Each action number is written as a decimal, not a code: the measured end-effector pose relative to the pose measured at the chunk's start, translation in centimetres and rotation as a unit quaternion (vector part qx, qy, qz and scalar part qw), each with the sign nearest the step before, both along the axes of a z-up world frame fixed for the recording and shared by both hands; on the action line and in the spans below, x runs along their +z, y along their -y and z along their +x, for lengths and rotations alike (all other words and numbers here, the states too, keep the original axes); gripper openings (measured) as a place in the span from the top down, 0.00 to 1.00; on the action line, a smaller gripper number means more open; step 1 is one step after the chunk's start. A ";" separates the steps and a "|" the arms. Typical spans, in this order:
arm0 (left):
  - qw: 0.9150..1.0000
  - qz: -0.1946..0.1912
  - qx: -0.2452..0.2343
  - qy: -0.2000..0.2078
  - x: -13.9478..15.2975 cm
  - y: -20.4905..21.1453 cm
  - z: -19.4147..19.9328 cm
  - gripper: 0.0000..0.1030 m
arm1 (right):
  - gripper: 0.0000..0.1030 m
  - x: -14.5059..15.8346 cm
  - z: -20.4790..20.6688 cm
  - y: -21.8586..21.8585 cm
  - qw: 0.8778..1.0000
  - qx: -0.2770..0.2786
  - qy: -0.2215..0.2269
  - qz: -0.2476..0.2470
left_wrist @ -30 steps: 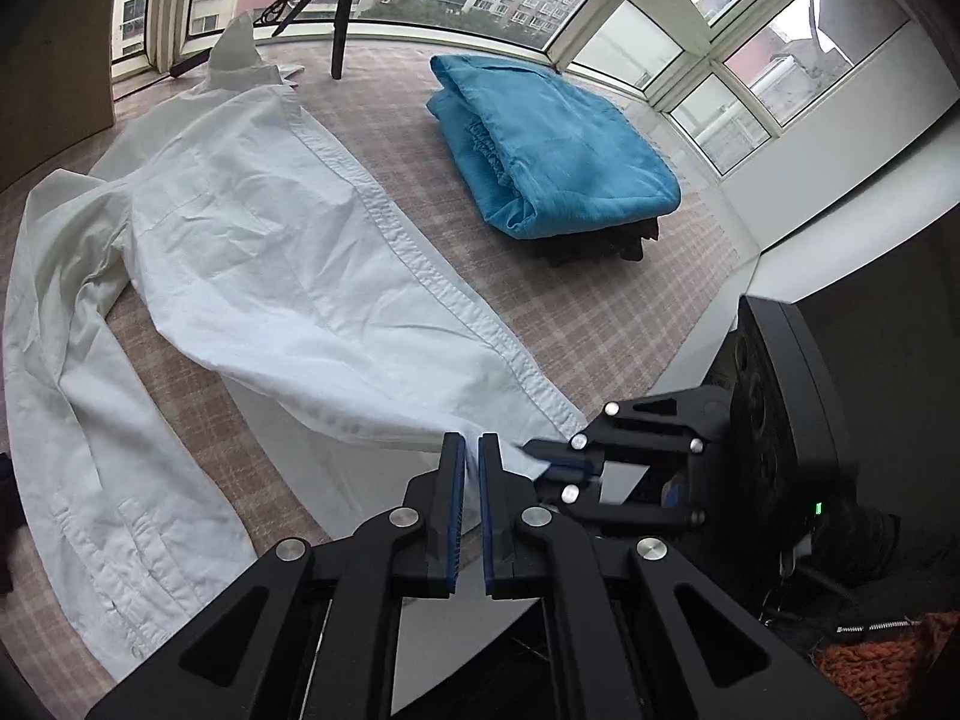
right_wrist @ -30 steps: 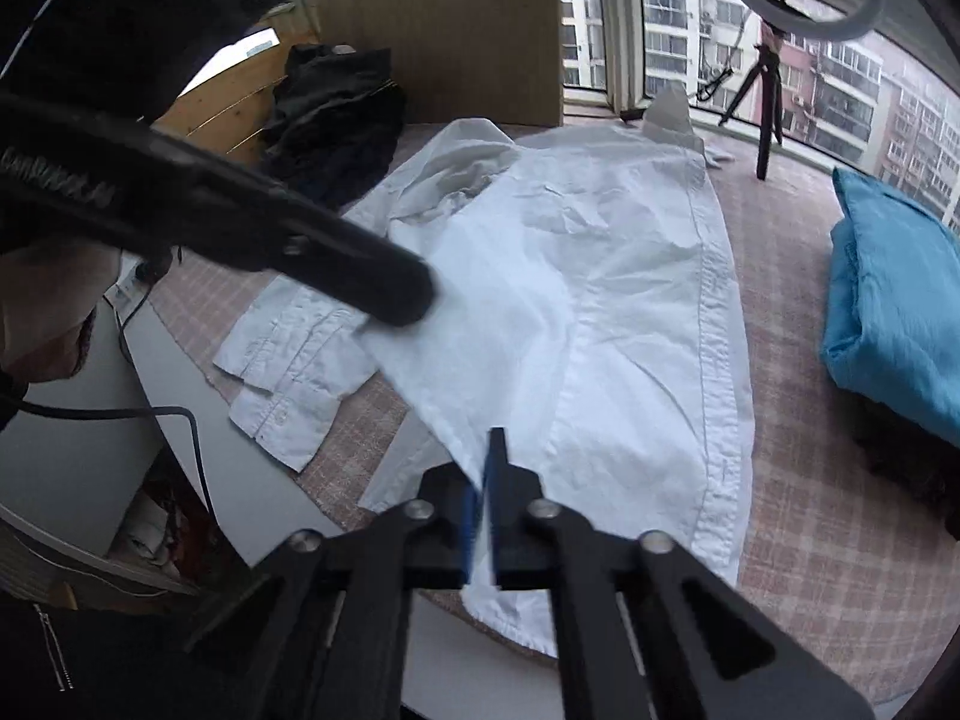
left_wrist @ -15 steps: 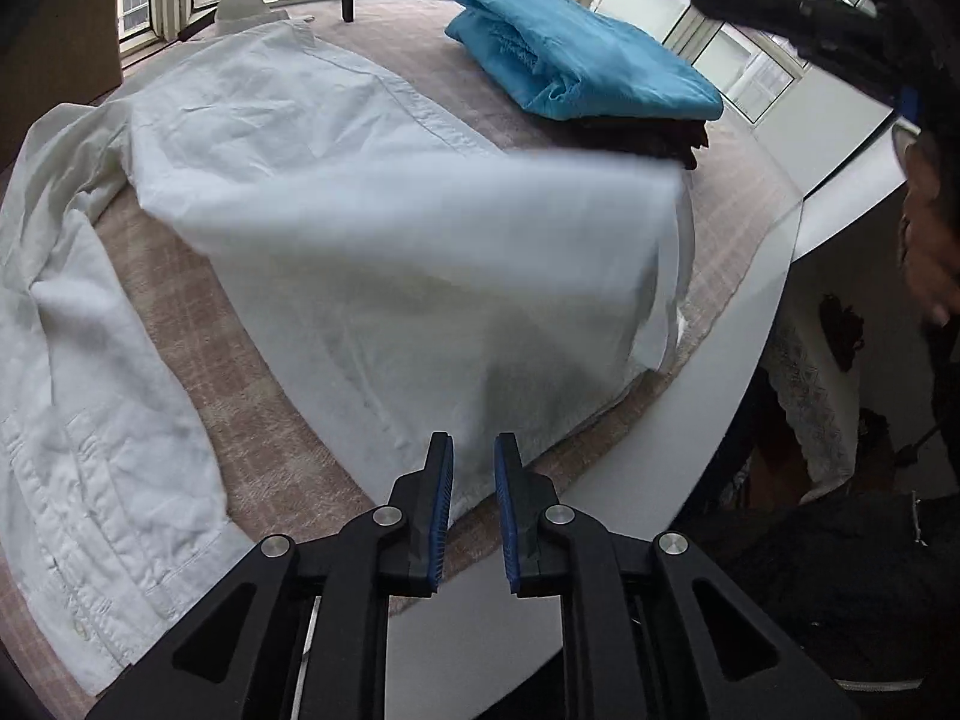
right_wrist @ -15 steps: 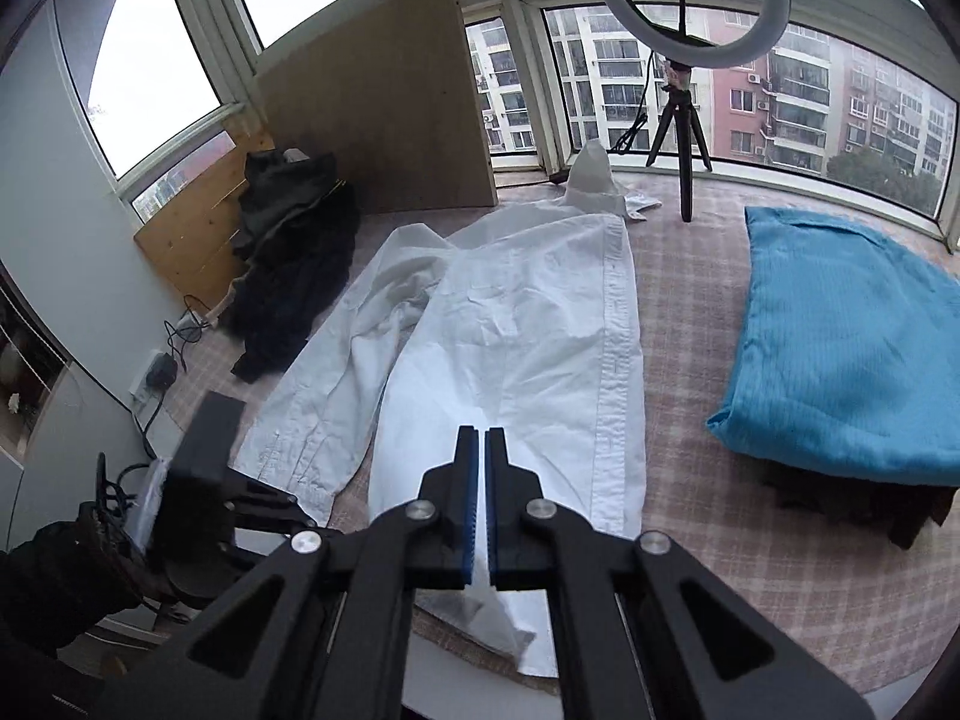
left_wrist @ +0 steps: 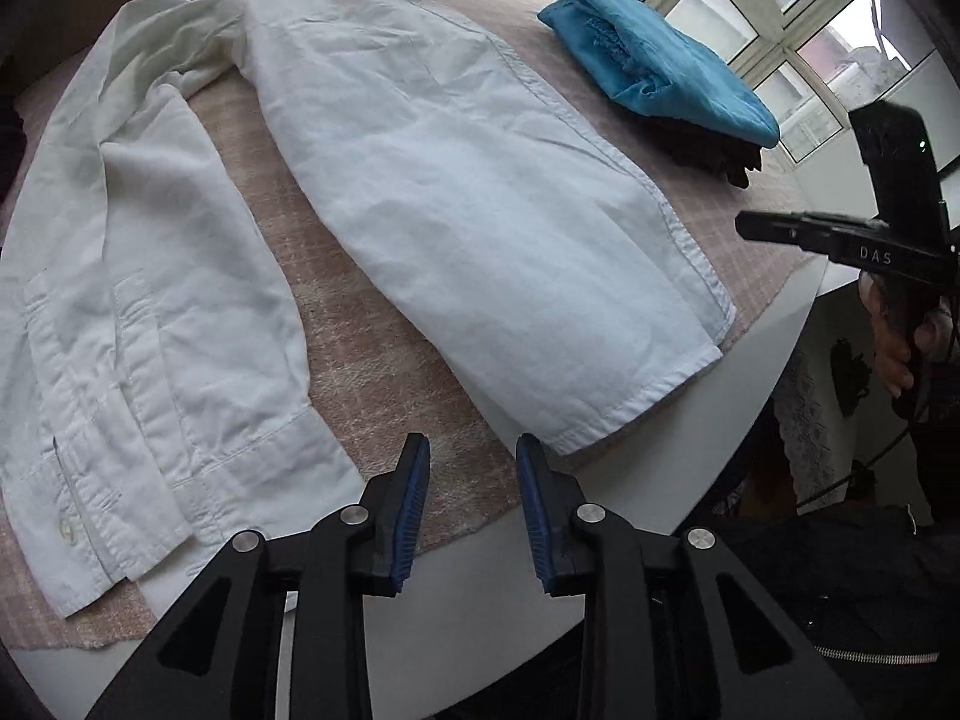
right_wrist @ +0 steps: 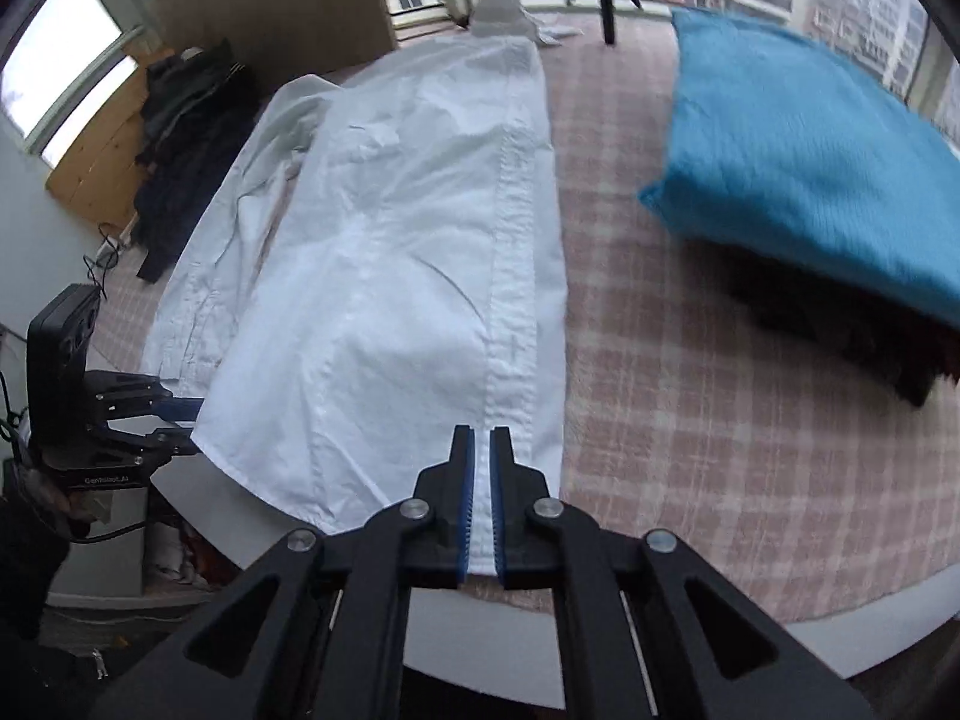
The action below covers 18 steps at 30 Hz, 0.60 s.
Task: Fold clothes
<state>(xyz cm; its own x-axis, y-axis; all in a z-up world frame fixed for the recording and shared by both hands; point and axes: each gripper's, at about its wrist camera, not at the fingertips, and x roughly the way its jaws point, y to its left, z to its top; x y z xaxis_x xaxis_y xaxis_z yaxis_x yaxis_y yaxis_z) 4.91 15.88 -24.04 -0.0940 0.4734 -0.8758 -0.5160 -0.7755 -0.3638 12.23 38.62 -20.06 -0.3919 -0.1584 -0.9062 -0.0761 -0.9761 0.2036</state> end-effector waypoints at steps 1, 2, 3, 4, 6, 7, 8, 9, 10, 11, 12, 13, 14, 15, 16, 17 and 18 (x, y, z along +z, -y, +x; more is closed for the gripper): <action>1.000 -0.002 -0.002 -0.005 0.4 -0.1 0.3 0.73 | 0.80 -0.6 0.5 -0.6 1.000 -0.008 0.008 -0.008; 1.000 -0.003 -0.005 -0.011 0.8 -0.1 0.5 0.73 | 0.68 -1.1 0.9 -1.3 1.000 -0.017 0.015 -0.017; 1.000 -0.005 -0.008 -0.016 1.2 -0.2 0.8 0.73 | 0.64 -1.7 1.4 -1.9 0.999 -0.025 0.023 -0.025; 1.000 -0.010 -0.015 -0.024 1.8 -0.3 1.1 0.73 | 0.62 -2.2 1.7 -2.4 0.999 -0.032 0.029 -0.034; 0.999 -0.018 -0.030 -0.040 3.0 -0.3 1.7 0.73 | 0.62 -2.9 1.7 -2.5 0.998 -0.031 0.037 -0.050; 0.998 -0.023 -0.037 -0.048 3.6 -0.3 2.0 0.73 | 0.62 -3.1 1.5 -2.4 0.997 -0.026 0.039 -0.054; 0.998 -0.026 -0.037 -0.050 3.9 -0.2 2.0 0.72 | 0.62 -3.4 1.4 -2.1 0.998 -0.021 0.040 -0.054; 0.997 -0.030 -0.038 -0.052 4.2 0.0 1.9 0.72 | 0.62 -3.5 1.4 -1.8 0.998 -0.015 0.042 -0.047; 0.997 -0.034 -0.038 -0.054 4.2 0.0 1.7 0.72 | 0.62 -3.7 1.4 -1.5 0.998 -0.010 0.043 -0.041; 0.997 -0.037 -0.038 -0.055 4.3 -0.1 1.5 0.72 | 0.62 -4.0 1.3 -1.3 0.998 -0.005 0.044 -0.035; 0.997 -0.041 -0.037 -0.057 4.4 -0.1 1.3 0.72 | 0.62 -4.3 1.2 -1.2 0.998 0.000 0.049 -0.029; 0.997 -0.044 -0.035 -0.059 4.4 -0.3 1.1 0.72 | 0.62 -4.6 1.1 -1.1 0.998 0.003 0.053 -0.026; 0.997 -0.044 -0.034 -0.061 4.5 -0.4 1.0 0.72 | 0.63 -4.8 1.1 -1.1 0.998 0.005 0.054 -0.026; 0.997 -0.040 -0.034 -0.063 4.7 -0.6 0.9 0.72 | 0.66 -5.1 1.1 -1.1 0.998 0.008 0.056 -0.026; 0.997 -0.036 -0.034 -0.066 4.9 -0.7 0.8 0.72 | 0.80 -5.1 1.1 -1.0 0.998 0.011 0.056 -0.024; 0.997 -0.033 -0.035 -0.068 5.0 -0.9 0.8 0.72 | 0.98 -5.0 1.1 -0.9 0.998 0.017 0.055 -0.017; 0.997 -0.030 -0.034 -0.069 5.1 -1.1 0.8 0.72 | 0.97 -4.8 1.2 -0.9 0.998 0.020 0.054 -0.010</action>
<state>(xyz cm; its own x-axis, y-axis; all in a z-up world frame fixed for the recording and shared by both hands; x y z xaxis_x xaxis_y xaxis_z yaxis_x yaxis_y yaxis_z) 5.68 16.97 -18.89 -0.1846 0.4303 -0.8836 -0.6099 -0.7552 -0.2403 13.47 39.56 -24.84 -0.2848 -0.1901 -0.9396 -0.0594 -0.9748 0.2152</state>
